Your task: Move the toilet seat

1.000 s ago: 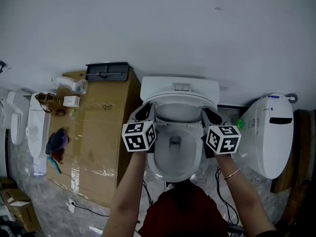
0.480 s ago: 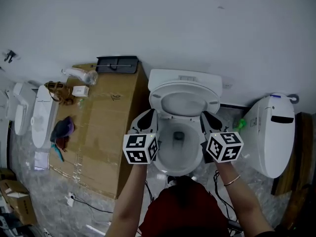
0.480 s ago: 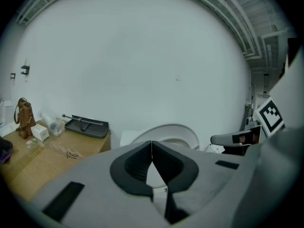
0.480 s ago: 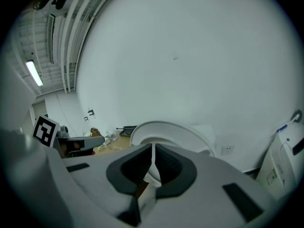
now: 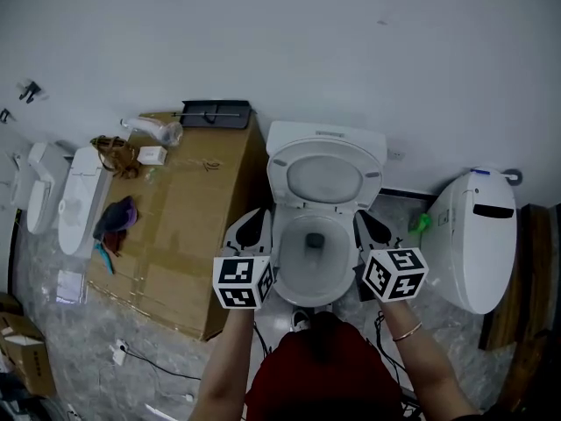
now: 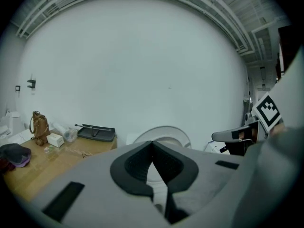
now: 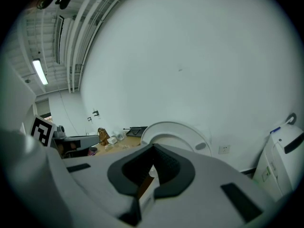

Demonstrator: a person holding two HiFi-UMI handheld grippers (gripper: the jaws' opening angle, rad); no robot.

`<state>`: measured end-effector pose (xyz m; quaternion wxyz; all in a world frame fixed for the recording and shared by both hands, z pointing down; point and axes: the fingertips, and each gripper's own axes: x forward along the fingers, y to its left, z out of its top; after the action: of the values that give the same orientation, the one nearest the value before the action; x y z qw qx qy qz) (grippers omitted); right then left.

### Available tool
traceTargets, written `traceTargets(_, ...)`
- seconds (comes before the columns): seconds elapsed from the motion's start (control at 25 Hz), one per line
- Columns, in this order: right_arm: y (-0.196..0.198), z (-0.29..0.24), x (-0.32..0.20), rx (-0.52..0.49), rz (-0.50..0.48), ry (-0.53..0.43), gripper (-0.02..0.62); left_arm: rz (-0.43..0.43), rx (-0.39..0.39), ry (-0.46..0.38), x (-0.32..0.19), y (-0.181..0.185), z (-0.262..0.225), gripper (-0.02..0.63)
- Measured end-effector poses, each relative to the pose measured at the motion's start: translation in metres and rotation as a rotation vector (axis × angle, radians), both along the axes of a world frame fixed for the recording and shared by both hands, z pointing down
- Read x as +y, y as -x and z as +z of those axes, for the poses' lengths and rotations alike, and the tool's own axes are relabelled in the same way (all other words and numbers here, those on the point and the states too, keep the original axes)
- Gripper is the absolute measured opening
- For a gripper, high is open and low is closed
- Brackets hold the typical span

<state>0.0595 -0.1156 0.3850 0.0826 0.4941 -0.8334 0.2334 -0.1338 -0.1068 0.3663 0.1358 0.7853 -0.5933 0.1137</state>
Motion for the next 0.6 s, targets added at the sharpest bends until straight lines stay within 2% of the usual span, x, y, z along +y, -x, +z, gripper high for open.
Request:
traceTargets(0.4, 0.001, -0.031, 0.05, 0.015, -0.025, -0.083, 0.017, -0.003, 0.014, -0.057, 0.059, -0.007, -0.028, 0.026)
traceTargets(0.6, 0.001, -0.042, 0.074, -0.013, -0.008, -0.092, 0.017, 0.005, 0.018, -0.075, 0.084, -0.013, -0.038, 0.026)
